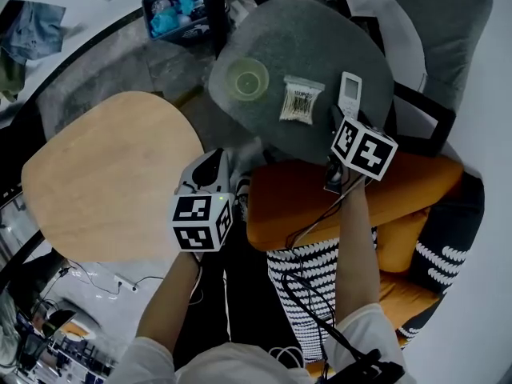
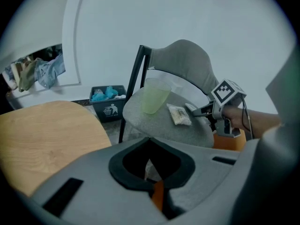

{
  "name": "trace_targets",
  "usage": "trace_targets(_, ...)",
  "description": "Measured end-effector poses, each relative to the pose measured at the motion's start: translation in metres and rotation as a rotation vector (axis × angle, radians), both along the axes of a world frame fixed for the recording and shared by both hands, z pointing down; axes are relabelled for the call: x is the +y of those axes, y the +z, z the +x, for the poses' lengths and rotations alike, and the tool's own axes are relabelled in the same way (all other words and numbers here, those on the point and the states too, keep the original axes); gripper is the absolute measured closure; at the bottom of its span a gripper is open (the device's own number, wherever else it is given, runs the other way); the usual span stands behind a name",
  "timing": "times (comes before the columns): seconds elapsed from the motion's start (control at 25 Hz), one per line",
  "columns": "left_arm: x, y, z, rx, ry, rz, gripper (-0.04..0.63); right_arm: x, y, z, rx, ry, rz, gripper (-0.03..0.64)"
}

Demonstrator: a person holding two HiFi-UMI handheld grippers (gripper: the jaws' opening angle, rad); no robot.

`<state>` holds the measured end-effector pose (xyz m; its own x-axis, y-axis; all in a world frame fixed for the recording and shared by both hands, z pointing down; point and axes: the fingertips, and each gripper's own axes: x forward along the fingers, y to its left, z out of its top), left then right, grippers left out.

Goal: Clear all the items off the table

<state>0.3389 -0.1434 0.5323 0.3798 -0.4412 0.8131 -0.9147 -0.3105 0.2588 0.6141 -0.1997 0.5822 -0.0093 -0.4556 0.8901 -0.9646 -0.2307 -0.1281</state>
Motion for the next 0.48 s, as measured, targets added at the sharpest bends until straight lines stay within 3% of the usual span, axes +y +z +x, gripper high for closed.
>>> trace_targets(0.48, -0.002, 0.001, 0.000, 0.014, -0.020, 0.000, 0.595, -0.003, 0.009, 0.001, -0.003, -0.023, -0.033, 0.330)
